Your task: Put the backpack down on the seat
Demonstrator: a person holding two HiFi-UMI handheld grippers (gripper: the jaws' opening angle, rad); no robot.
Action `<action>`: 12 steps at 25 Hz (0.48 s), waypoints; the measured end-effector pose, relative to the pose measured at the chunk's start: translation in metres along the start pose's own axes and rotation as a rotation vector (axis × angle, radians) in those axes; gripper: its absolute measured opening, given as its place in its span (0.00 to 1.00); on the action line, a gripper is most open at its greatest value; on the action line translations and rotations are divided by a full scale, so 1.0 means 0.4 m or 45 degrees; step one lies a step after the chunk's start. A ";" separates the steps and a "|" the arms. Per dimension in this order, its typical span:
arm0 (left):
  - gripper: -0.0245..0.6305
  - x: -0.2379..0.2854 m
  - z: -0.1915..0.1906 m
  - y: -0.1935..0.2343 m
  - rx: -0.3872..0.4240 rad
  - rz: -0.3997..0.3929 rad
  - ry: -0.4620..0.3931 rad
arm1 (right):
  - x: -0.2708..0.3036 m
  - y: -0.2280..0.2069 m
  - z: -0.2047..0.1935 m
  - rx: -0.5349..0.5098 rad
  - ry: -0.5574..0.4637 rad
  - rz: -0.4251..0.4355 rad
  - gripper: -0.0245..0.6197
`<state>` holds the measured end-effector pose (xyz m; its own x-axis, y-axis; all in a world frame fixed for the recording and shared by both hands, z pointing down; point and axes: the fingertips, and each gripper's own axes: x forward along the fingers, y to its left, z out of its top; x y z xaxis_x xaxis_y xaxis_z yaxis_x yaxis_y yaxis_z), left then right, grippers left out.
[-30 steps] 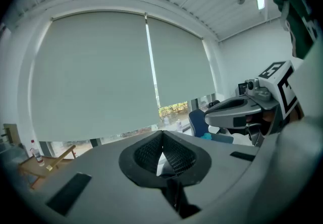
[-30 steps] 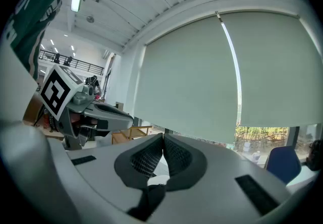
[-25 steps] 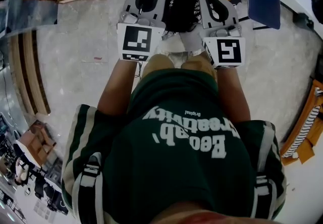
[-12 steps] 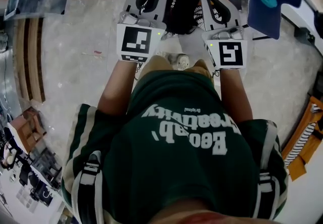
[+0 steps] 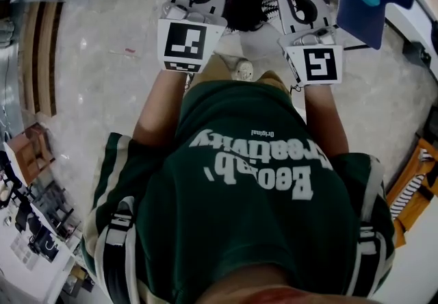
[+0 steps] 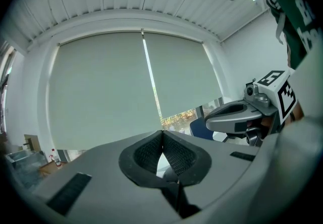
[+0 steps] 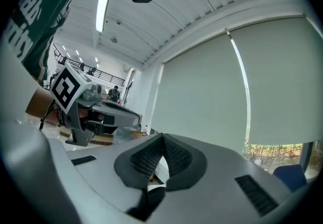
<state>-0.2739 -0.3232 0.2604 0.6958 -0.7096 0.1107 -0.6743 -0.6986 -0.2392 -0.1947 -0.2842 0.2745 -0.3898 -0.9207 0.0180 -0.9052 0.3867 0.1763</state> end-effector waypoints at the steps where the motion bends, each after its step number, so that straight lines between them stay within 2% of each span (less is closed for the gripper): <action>1: 0.07 -0.005 0.001 -0.006 0.002 0.000 0.002 | -0.007 0.002 -0.001 0.001 0.001 0.003 0.09; 12: 0.07 -0.038 0.016 -0.059 0.014 0.011 -0.005 | -0.068 0.003 0.017 -0.017 -0.035 -0.006 0.09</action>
<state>-0.2669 -0.2952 0.2581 0.6909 -0.7152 0.1051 -0.6775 -0.6914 -0.2510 -0.1864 -0.2585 0.2673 -0.3902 -0.9207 -0.0099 -0.9047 0.3814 0.1898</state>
